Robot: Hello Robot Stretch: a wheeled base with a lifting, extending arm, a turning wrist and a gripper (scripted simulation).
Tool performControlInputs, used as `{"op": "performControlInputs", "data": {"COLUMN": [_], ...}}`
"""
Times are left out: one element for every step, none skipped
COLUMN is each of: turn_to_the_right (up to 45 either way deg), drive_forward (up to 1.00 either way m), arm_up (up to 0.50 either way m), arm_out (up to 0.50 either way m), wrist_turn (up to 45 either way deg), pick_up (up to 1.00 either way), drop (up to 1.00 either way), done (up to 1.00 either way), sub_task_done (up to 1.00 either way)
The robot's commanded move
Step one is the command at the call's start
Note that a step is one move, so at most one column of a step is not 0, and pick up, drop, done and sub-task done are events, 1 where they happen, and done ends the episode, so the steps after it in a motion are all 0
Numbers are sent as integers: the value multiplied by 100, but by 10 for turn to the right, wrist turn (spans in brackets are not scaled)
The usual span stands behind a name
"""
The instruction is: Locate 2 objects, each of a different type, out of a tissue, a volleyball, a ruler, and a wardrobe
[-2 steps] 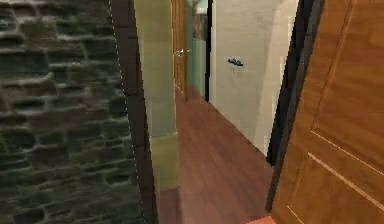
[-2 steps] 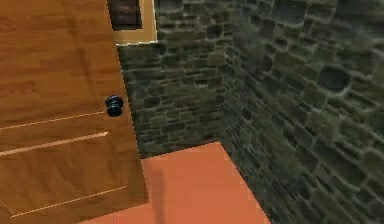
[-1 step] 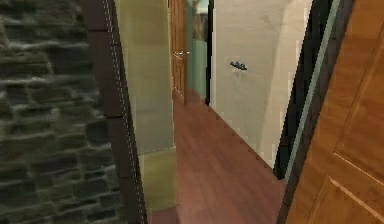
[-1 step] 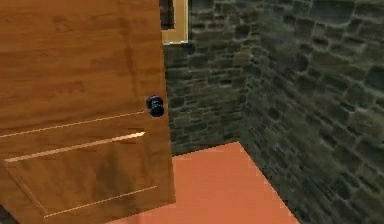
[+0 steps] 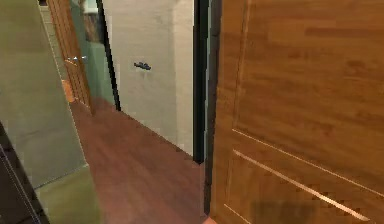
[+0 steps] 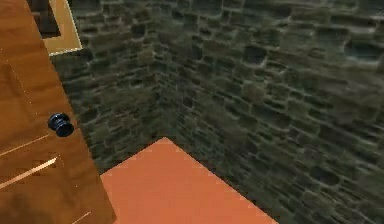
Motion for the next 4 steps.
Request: {"op": "performControlInputs", "data": {"turn_to_the_right": [0,-210,0,-330], "drive_forward": [20,0,25,0], "arm_up": [0,0,0,0], "arm_out": [0,0,0,0], "wrist_turn": [0,0,0,0], "pick_up": [0,0,0,0], "drop": [0,0,0,0], "done": [0,0,0,0], "sub_task_done": [0,0,0,0]}}
